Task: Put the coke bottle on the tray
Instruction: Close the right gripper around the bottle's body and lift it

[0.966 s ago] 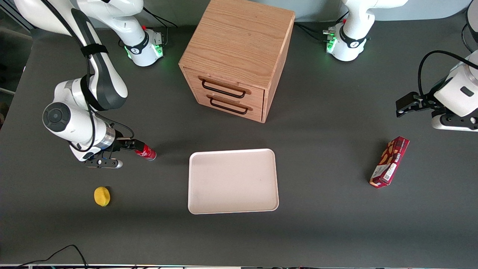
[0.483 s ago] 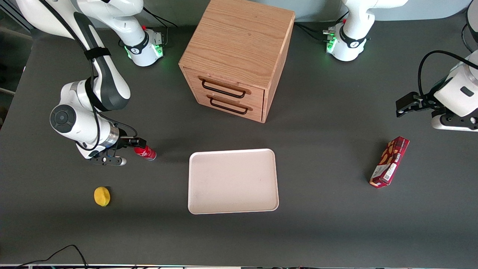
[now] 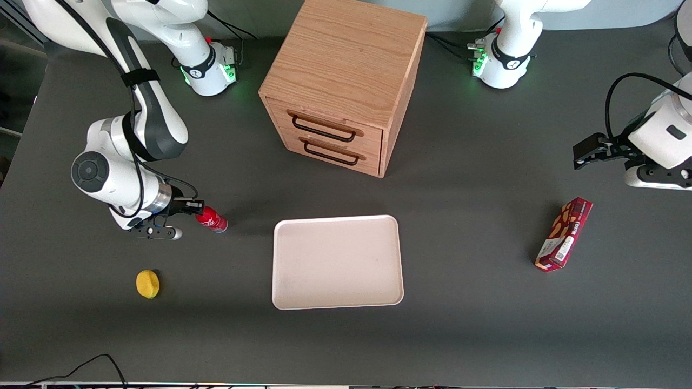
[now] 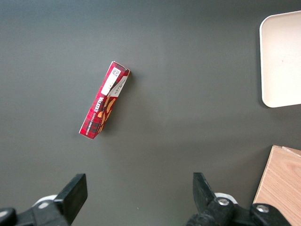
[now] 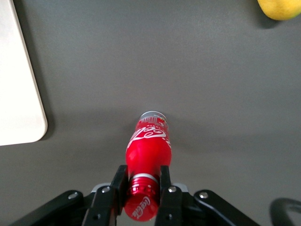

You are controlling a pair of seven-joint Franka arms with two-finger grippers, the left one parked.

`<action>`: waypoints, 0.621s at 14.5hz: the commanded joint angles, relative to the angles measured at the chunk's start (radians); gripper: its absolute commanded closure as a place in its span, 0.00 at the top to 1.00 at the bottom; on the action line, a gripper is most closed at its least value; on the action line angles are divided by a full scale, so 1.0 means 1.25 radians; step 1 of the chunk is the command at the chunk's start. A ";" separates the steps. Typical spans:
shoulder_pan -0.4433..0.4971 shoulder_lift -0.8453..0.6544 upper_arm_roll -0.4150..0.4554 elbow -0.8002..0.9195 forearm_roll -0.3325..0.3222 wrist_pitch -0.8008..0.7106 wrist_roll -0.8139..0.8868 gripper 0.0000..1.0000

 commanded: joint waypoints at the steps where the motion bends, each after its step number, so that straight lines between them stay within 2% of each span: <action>1: 0.002 -0.061 0.005 0.035 0.019 -0.036 -0.016 0.00; 5: 0.006 -0.077 0.020 0.251 0.019 -0.233 -0.013 0.00; 9: 0.037 -0.036 0.034 0.423 0.019 -0.300 0.026 0.00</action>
